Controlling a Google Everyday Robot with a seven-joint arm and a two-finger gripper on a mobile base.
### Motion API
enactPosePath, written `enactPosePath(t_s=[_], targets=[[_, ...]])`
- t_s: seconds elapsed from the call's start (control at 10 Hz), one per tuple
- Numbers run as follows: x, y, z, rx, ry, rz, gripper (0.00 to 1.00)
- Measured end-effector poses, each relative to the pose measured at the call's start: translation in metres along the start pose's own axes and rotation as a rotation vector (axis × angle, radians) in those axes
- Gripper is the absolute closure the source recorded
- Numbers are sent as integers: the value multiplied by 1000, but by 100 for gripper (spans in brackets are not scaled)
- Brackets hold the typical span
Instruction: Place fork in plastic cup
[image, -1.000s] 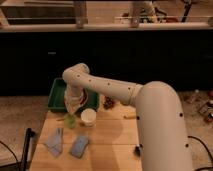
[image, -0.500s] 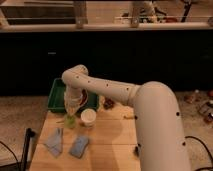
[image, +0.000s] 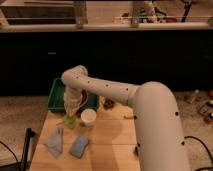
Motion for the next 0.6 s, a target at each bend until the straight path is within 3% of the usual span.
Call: enactPosePath(t_s=[0.4,0.6], targets=[[7,2,-8,11,9,7,21],[11,0,-13,20,16,11,20]])
